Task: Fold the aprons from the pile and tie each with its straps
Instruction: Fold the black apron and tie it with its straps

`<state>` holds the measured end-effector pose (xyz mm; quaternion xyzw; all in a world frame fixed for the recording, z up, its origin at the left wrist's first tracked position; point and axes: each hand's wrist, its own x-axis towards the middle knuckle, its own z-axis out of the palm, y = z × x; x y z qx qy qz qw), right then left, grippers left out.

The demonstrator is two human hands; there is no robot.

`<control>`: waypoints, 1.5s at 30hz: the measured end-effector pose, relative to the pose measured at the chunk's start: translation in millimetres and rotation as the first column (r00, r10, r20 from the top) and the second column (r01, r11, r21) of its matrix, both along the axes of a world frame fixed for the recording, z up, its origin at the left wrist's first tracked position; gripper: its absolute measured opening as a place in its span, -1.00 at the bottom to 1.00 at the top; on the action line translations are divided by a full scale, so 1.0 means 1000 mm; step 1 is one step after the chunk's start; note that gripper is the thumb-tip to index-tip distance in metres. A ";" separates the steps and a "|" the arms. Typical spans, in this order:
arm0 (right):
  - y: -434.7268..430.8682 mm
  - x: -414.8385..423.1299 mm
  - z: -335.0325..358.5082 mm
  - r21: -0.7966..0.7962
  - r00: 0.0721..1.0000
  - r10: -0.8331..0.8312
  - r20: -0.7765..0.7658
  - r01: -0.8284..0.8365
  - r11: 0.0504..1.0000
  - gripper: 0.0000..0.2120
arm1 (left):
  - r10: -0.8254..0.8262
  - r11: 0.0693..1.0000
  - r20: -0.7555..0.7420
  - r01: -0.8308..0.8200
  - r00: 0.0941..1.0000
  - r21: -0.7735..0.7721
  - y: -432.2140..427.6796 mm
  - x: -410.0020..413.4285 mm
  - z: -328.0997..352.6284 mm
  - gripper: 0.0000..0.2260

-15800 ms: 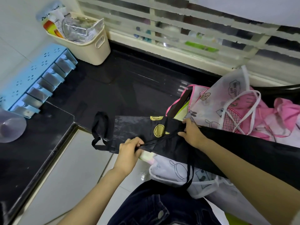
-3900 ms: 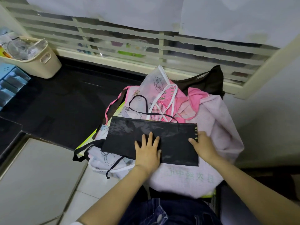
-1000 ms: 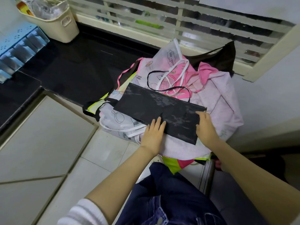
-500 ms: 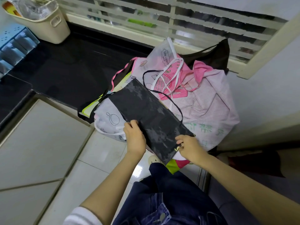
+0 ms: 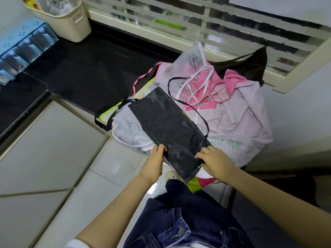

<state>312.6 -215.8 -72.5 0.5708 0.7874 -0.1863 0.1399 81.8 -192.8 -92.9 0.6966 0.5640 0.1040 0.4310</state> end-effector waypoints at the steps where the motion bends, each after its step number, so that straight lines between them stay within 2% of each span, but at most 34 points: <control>1: 0.002 0.001 0.001 -0.005 1.000 0.023 -0.003 -0.023 1.000 -0.62 | -0.058 0.997 -0.053 0.055 0.997 -0.047 -0.004 -0.002 -0.002 -0.70; 3: 0.007 0.003 0.006 -0.016 0.997 0.077 0.015 -0.077 0.997 -0.69 | -0.113 0.994 -0.177 0.112 0.978 -0.012 -0.007 -0.003 -0.005 -0.57; 5: 0.012 0.004 0.013 -0.032 0.991 0.128 0.035 -0.127 0.991 -0.72 | -0.151 0.962 -0.337 0.217 0.929 0.168 -0.007 0.000 -0.003 -0.48; 7: 0.015 0.002 0.023 -0.022 0.990 0.142 -0.019 -0.143 0.990 -0.73 | -0.200 0.897 -0.454 0.348 0.868 0.271 -0.008 0.000 -0.002 -0.39; 9: 0.018 -0.002 0.036 0.007 0.986 0.124 -0.110 -0.124 0.992 -0.76 | -0.250 0.872 -0.482 0.411 0.840 0.264 -0.009 -0.001 0.002 -0.33; 12: 0.023 -0.007 0.054 -0.003 0.957 0.036 -0.289 -0.039 0.999 -0.84 | -0.276 0.883 -0.468 0.414 0.839 0.222 -0.005 -0.006 0.005 -0.45; 15: 0.034 -0.004 0.064 -0.132 0.866 -0.092 -0.492 0.030 0.991 -0.84 | -0.218 0.940 -0.270 0.277 0.938 0.202 0.001 -0.012 0.001 -0.48; 19: 0.047 0.015 0.057 -0.324 0.872 -0.128 -0.473 -0.036 0.946 -0.41 | -0.164 0.966 -0.040 0.169 0.986 0.197 0.008 -0.022 -0.007 -0.47; 21: 0.054 0.021 0.048 -0.376 0.860 -0.147 -0.488 -0.056 0.925 -0.34 | -0.120 0.977 0.060 0.107 0.991 0.186 0.012 -0.027 -0.005 -0.48; 23: 0.061 0.022 0.039 -0.388 0.840 -0.183 -0.511 -0.036 0.921 -0.37 | -0.064 0.990 0.153 0.043 0.986 0.136 0.015 -0.027 0.004 -0.54; 25: 0.070 0.016 0.036 -0.413 0.795 -0.260 -0.548 0.013 0.910 -0.43 | 0.073 0.996 0.235 -0.082 0.969 0.027 0.017 -0.027 0.013 -0.67; 27: 0.081 0.009 0.037 -0.447 0.701 -0.356 -0.618 0.060 0.892 -0.51 | 0.260 0.966 0.291 -0.242 0.921 -0.095 0.024 -0.027 0.017 -0.77; 30: 0.093 -0.004 0.037 -0.552 0.524 -0.518 -0.676 0.105 0.827 -0.66 | 0.449 0.893 0.325 -0.409 0.832 -0.186 0.036 -0.029 0.021 -0.70; 31: 0.097 -0.008 0.035 -0.562 0.531 -0.526 -0.665 0.109 0.820 -0.68 | 0.480 0.877 0.339 -0.432 0.809 -0.211 0.040 -0.029 0.026 -0.71; 35: 0.113 -0.021 0.010 -0.448 0.735 -0.422 -0.530 0.180 0.876 -0.83 | 0.578 0.816 0.327 -0.515 0.748 -0.264 0.050 -0.030 0.028 -0.82; 38: 0.121 -0.030 0.001 -0.395 0.767 -0.440 -0.466 0.265 0.880 -0.72 | 0.630 0.772 0.226 -0.568 0.743 -0.286 0.047 -0.030 0.024 -0.86; 40: 0.124 -0.034 0.001 -0.330 0.798 -0.400 -0.451 0.267 0.905 -0.69 | 0.623 0.779 0.180 -0.586 0.761 -0.222 0.044 -0.026 0.024 -0.88; 43: 0.125 -0.034 0.004 -0.181 0.882 -0.297 -0.366 0.246 0.952 -0.69 | 0.595 0.801 0.134 -0.599 0.793 -0.015 0.040 -0.019 0.020 -0.84; 45: 0.123 -0.028 0.005 -0.089 0.915 -0.248 -0.318 0.231 0.969 -0.70 | 0.567 0.820 0.090 -0.571 0.819 0.023 0.037 -0.012 0.016 -0.84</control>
